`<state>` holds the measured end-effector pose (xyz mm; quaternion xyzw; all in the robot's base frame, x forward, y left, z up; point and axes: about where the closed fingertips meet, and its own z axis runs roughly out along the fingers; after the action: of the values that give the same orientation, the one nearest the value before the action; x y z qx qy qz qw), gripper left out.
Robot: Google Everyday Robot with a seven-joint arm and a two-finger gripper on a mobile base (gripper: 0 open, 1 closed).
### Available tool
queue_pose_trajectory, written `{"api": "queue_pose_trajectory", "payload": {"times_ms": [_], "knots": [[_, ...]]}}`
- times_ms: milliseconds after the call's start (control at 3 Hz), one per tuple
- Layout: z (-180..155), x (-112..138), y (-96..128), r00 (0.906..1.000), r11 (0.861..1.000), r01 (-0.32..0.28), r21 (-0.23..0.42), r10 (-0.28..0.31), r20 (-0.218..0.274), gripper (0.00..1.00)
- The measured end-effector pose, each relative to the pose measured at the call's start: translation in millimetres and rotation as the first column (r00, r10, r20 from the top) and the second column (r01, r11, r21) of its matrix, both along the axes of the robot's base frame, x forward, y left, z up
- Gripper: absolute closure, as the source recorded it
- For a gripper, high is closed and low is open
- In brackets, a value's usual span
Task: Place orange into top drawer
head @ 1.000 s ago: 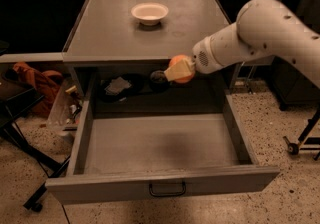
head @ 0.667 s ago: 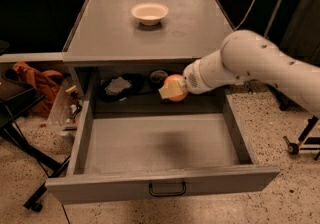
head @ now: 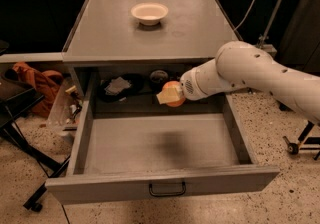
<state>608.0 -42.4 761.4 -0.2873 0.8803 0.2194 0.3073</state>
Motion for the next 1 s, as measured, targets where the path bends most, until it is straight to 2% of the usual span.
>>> {"api": "queue_pose_trajectory", "payload": {"times_ms": [333, 667, 1000], "knots": [[-27, -3, 7, 0.9973, 0.997, -0.064, 0.041, 0.065, -0.033, 1.00], [-72, -2, 20, 0.9795, 0.979, -0.183, 0.090, 0.189, -0.069, 1.00], [-100, 5, 30, 0.9548, 0.949, -0.282, 0.139, 0.292, -0.057, 0.81]]}}
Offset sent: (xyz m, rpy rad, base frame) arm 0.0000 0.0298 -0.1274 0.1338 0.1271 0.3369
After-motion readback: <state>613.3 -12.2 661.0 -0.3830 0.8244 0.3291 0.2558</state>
